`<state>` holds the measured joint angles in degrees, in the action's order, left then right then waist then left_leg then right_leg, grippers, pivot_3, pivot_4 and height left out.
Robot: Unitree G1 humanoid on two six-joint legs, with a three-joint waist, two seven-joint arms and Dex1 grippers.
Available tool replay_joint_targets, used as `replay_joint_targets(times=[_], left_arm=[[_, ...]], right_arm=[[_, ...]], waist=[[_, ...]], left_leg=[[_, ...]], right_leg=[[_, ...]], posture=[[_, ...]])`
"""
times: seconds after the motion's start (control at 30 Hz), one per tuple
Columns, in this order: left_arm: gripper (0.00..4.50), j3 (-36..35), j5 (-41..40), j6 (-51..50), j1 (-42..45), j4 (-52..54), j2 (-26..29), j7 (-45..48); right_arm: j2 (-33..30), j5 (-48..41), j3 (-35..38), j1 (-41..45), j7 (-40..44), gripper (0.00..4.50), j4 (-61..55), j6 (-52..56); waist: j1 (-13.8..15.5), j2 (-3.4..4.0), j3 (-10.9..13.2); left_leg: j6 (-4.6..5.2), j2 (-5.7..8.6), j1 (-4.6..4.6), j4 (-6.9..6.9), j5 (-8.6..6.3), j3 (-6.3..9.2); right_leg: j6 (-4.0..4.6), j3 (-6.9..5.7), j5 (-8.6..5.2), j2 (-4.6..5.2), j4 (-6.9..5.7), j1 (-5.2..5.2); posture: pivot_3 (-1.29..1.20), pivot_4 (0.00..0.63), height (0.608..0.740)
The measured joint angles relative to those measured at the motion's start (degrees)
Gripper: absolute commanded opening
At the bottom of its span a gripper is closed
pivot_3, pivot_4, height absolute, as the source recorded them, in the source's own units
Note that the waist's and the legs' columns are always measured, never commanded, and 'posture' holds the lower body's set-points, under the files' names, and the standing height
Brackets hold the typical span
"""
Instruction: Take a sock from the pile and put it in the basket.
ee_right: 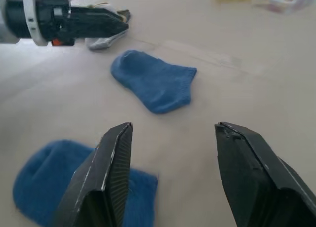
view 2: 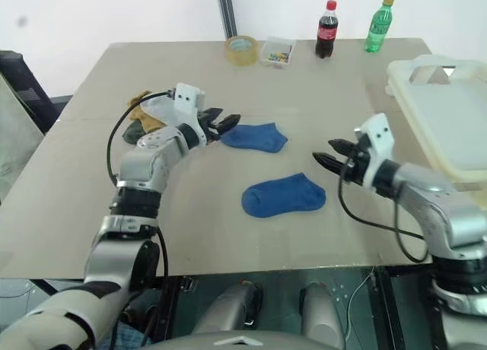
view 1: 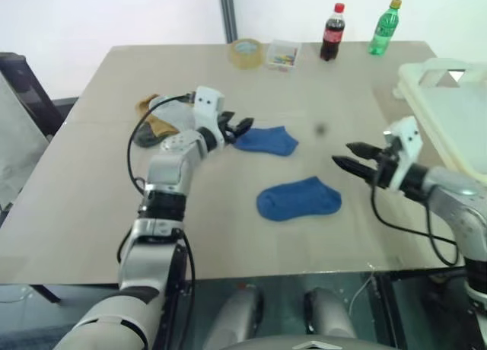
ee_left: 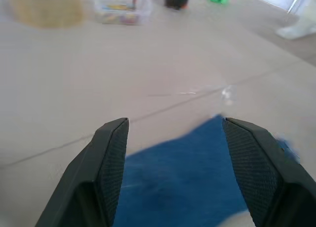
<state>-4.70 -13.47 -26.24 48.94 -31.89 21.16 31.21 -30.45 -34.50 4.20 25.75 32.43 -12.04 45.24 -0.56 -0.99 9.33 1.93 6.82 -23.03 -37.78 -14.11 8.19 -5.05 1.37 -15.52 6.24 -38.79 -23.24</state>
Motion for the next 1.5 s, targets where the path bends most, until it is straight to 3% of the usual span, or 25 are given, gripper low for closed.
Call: replay_joint_targets(times=[0.17, 0.23, 0.63, 0.77, 0.8, 0.83, 0.87, 0.9, 1.2, 1.3, 1.47, 1.5], left_arm=[[3.24, 0.2, 2.6, 5.8, 2.3, -12.9, 1.8, 1.6], [3.24, 0.3, 3.2, 7.5, 2.5, -15.6, 1.7, 1.8], [3.24, 0.5, 2.8, 5.3, -3.2, -6.5, -1.2, 3.3], [3.29, 0.6, 2.7, 4.0, -4.4, -4.0, -1.2, 3.3], [3.29, 0.5, 2.8, 3.9, -4.6, -3.6, -1.2, 3.2], [3.29, 0.5, 2.8, 3.7, -4.8, -3.2, -1.2, 3.0], [3.29, 0.5, 2.8, 3.5, -5.0, -2.9, -1.2, 2.8], [3.29, 0.5, 2.8, 3.3, -5.1, -2.8, -1.2, 2.7], [3.29, -0.3, 0.6, -1.7, -7.7, 1.7, -1.2, 3.6], [2.45, -0.4, 0.6, -2.9, -7.8, 2.0, -1.2, 3.3], [0.02, -1.0, 0.3, -4.4, -8.0, 2.0, -1.5, 2.8], [0.02, -1.0, 0.3, -4.5, -8.0, 2.0, -1.6, 2.7]], right_arm=[[11.2, 2.7, -2.0, 7.3, -5.6, 2.72, 14.9, 0.8], [14.7, 4.0, -3.4, 9.4, -6.8, 2.72, 20.4, 0.8], [24.6, 5.6, 0.6, 18.8, -9.1, 2.72, 38.2, -2.6], [24.6, 5.7, 2.2, 19.5, -9.5, 1.83, 40.3, -3.0], [24.6, 5.9, 2.6, 19.5, -9.5, 1.11, 40.4, -3.0], [24.3, 6.0, 2.8, 19.5, -9.6, 0.80, 40.4, -3.0], [24.2, 5.9, 3.1, 19.5, -9.4, 0.19, 40.1, -3.0], [24.2, 6.0, 3.1, 19.5, -9.3, 0.04, 39.8, -3.0], [23.4, 6.8, 3.6, 17.8, -10.3, 0.04, 37.2, -2.0], [23.4, 7.1, 3.5, 17.4, -10.4, 0.00, 36.8, -1.8], [23.4, 7.5, 3.3, 16.4, -10.4, 0.00, 35.3, -1.7], [23.4, 7.5, 3.2, 16.4, -10.4, 0.00, 35.3, -1.7]], waist=[[-0.5, -0.03, 0.0], [-0.6, 0.00, 0.0], [-2.6, 0.10, -0.2], [-2.8, 0.10, -0.2], [-2.9, 0.10, -0.2], [-2.9, 0.10, -0.2], [-3.0, 0.11, -0.2], [-3.1, 0.12, -0.2], [-3.1, 0.38, -0.6], [-3.1, 0.46, -0.7], [-2.9, 0.49, -0.8], [-2.9, 0.49, -0.8]], left_leg=[[-0.01, -0.01, -0.22, 0.00, 0.01, 0.01], [-0.01, -0.01, -0.84, -0.46, 0.01, 0.18], [-0.01, 0.04, -0.67, -0.57, 0.01, 0.17], [-0.01, 0.04, -0.68, -0.60, 0.01, 0.17], [-0.01, 0.05, -0.69, -0.60, 0.01, 0.15], [-0.01, 0.05, -0.69, -0.60, 0.01, 0.14], [-0.01, 0.05, -0.68, -0.60, 0.01, 0.14], [-0.01, 0.05, -0.68, -0.60, 0.01, 0.14], [-0.01, 0.06, -0.67, -0.63, 0.01, 0.12], [-0.01, 0.06, -0.64, -0.62, 0.01, 0.12], [-0.01, 0.06, -0.65, -0.63, 0.01, 0.11], [-0.01, 0.06, -0.65, -0.62, 0.01, 0.11]], right_leg=[[0.01, 0.03, 0.00, 0.00, -0.10, -0.28], [0.02, -0.13, 0.01, -0.02, -0.23, -0.75], [0.01, -0.03, 0.02, 0.00, -0.51, -0.65], [0.01, -0.02, 0.02, 0.01, -0.57, -0.66], [0.01, 0.01, 0.02, 0.01, -0.57, -0.68], [0.01, 0.02, 0.02, 0.01, -0.58, -0.70], [0.01, 0.02, 0.01, 0.01, -0.60, -0.70], [0.01, 0.02, 0.01, 0.01, -0.61, -0.70], [0.01, 0.06, 0.01, 0.01, -0.65, -0.70], [0.01, 0.07, 0.01, 0.01, -0.67, -0.69], [0.01, 0.08, 0.01, 0.01, -0.68, -0.69], [0.01, 0.08, 0.01, 0.01, -0.68, -0.69]], posture=[[0.00, 0.150, 0.740], [0.00, 0.150, 0.740], [0.00, 0.150, 0.740], [0.00, 0.150, 0.740], [0.00, 0.150, 0.740], [0.00, 0.150, 0.740], [0.00, 0.150, 0.740], [0.00, 0.150, 0.740], [0.00, 0.150, 0.740], [0.00, 0.150, 0.740], [0.00, 0.150, 0.740], [0.00, 0.150, 0.740]])
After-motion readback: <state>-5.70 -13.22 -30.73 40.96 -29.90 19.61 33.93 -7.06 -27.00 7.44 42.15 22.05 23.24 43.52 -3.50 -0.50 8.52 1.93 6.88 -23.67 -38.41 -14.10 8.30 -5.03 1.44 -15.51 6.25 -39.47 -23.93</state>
